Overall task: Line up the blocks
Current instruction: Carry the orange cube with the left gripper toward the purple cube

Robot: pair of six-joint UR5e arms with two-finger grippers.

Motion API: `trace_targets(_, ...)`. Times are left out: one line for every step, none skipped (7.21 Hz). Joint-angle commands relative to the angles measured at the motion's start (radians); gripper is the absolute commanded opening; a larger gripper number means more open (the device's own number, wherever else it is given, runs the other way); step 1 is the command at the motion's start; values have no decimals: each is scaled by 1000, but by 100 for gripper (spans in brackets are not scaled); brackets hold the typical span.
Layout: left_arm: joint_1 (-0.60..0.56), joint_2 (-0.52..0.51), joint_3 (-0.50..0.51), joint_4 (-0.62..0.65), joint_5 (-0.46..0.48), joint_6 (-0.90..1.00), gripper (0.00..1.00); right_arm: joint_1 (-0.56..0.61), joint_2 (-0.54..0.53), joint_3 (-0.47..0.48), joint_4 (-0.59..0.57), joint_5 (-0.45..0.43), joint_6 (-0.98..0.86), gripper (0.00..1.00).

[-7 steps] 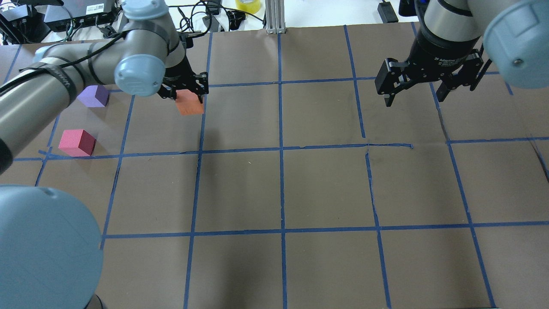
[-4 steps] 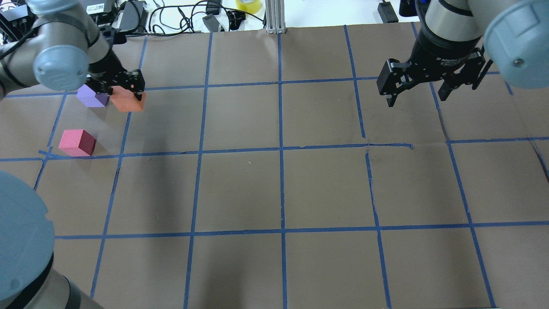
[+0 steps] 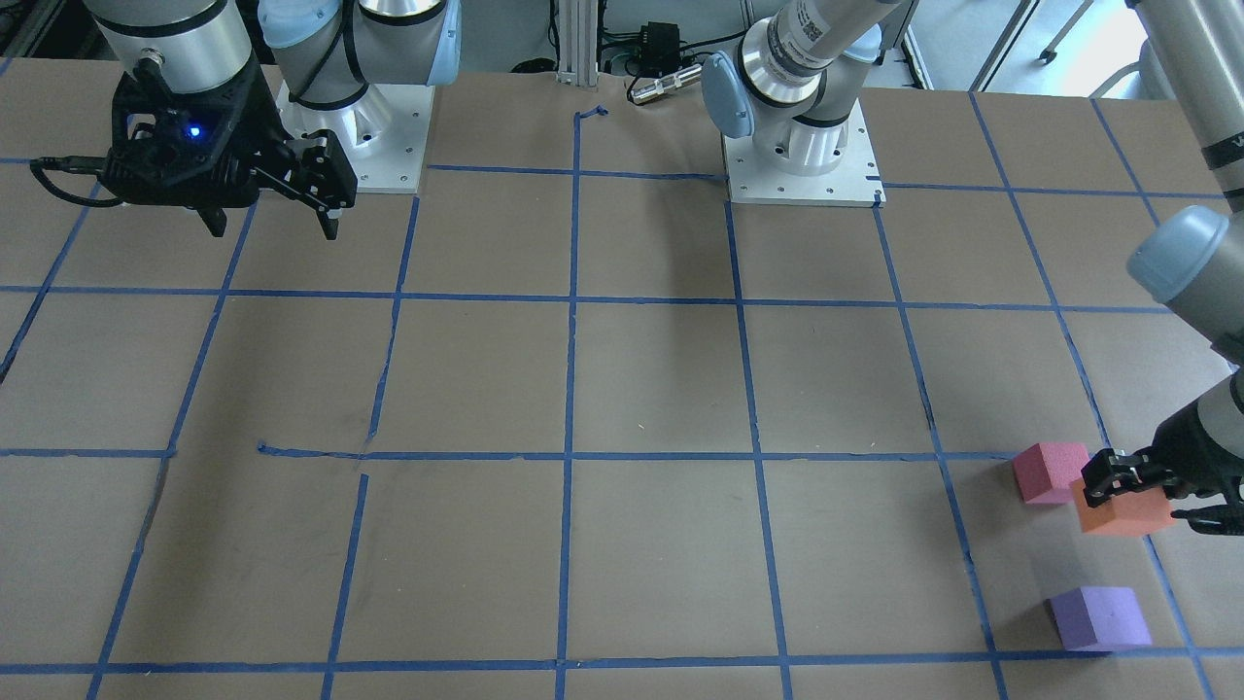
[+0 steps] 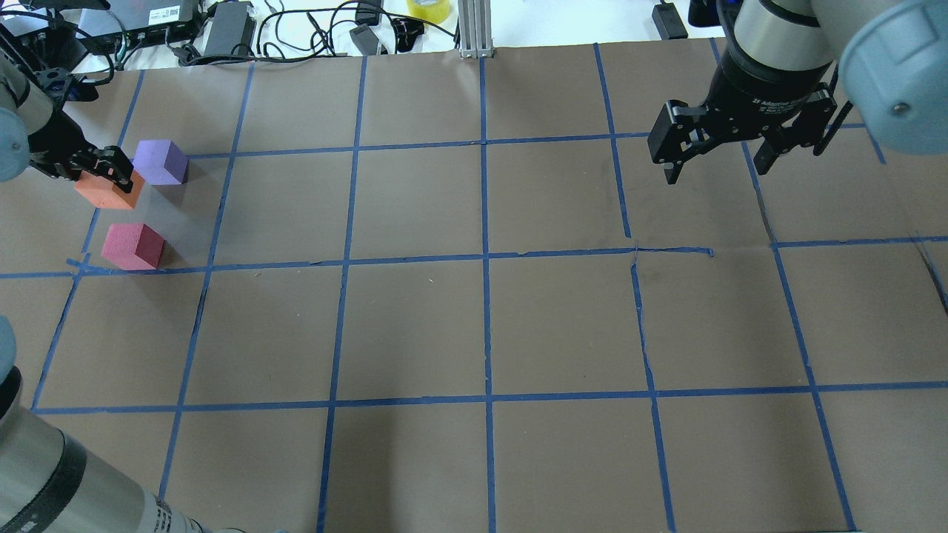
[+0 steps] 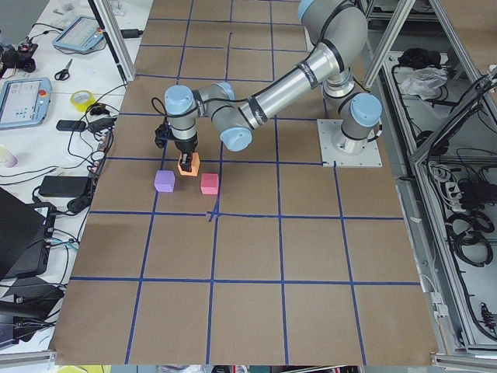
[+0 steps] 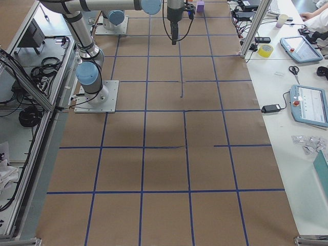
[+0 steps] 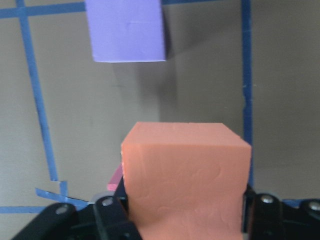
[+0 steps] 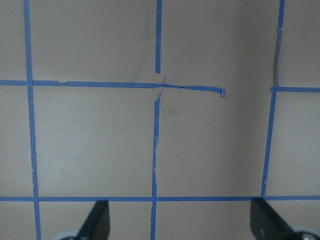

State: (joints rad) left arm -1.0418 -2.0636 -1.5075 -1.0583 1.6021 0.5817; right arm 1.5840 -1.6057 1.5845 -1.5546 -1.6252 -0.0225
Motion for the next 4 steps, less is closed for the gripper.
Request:
trace_targets(25, -42, 33, 9, -10, 3, 0, 1, 0, 8, 1, 1, -2, 100)
trace_targets(25, -52, 33, 7, -22, -14, 0, 1, 0, 8, 1, 1, -4, 100)
trace_targets(23, -53, 36, 7, -63, -28, 0, 1, 1, 9, -1, 1, -10, 100)
trace_targets(23, -55, 36, 7, -94, -29, 0, 1, 1, 9, -1, 1, -10, 100)
